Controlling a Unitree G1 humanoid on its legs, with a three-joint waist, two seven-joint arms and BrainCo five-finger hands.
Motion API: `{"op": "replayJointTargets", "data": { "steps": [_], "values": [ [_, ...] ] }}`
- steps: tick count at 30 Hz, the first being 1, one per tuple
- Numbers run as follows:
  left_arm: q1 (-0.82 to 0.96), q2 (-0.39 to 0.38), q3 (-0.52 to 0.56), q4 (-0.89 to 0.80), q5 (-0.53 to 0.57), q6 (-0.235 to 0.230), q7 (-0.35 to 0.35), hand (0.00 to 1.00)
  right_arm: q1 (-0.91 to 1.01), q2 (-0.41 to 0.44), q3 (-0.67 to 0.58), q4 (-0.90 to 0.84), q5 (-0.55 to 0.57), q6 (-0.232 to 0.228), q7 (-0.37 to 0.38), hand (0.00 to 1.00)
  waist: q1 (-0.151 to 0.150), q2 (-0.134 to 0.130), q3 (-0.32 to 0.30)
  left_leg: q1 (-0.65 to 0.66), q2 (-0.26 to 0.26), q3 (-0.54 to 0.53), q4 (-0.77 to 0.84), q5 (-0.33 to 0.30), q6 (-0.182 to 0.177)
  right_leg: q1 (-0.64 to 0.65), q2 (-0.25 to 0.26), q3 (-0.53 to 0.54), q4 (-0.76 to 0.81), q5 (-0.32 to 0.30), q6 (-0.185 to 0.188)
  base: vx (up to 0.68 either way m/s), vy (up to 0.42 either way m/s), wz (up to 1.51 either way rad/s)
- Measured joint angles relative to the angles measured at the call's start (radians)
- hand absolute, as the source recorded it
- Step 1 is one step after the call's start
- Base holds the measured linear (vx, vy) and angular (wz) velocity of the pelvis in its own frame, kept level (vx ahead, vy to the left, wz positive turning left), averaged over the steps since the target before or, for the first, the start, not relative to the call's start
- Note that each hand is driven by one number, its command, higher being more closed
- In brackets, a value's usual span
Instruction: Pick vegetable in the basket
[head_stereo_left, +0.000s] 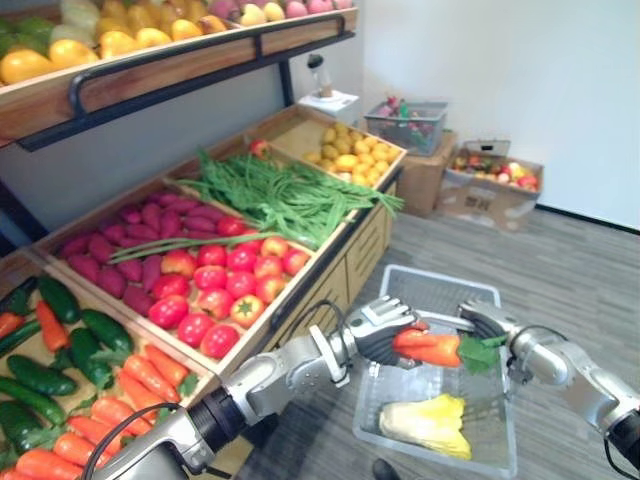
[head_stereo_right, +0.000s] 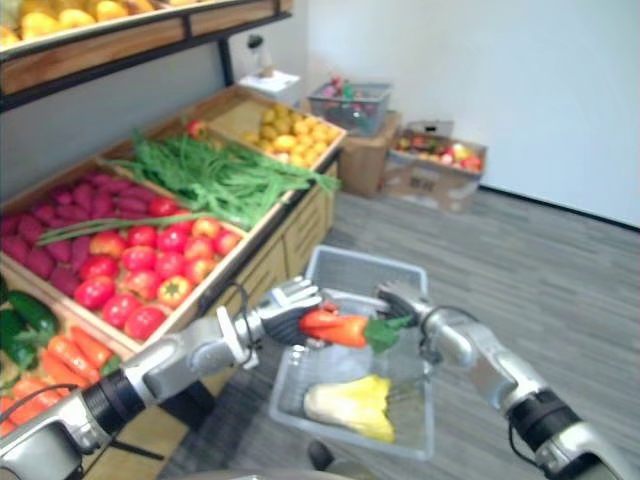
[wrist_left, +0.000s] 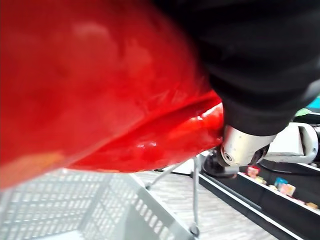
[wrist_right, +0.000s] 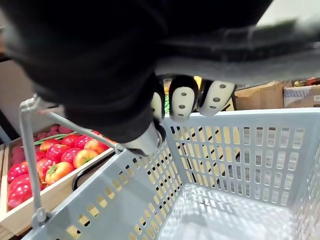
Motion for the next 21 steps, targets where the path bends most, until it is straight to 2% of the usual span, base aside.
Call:
{"op": "replayJointTargets", "data": {
  "steps": [4,13,21],
  "values": [
    [0.000,-0.024,-0.019,0.009,0.000,-0.014,-0.002,1.00,-0.084,0.000,0.048,-0.001,-0.001,-0.003,-0.001,1.00,-0.002,0.005,0.001,0.017,0.014,0.043,0.033,-0.019,-0.007,-0.004,0.023,0.039,0.012,0.000,0.000,-0.05,0.002,-0.34],
    [0.000,-0.150,-0.050,0.115,0.001,-0.014,-0.004,1.00,-0.169,0.003,0.057,-0.001,-0.009,0.001,-0.010,1.00,-0.002,0.010,0.002,0.032,0.040,0.080,0.085,-0.043,-0.011,-0.004,0.043,0.067,0.016,0.005,-0.001,-0.02,-0.006,-0.12],
    [0.004,-0.263,-0.044,0.268,0.017,0.030,-0.029,1.00,-0.202,0.053,0.057,-0.001,-0.010,0.016,-0.023,1.00,-0.005,0.009,0.022,0.037,0.047,0.097,0.102,-0.053,-0.012,-0.006,0.049,0.079,0.014,-0.002,0.001,-0.01,-0.003,-0.05]
  ]
}}
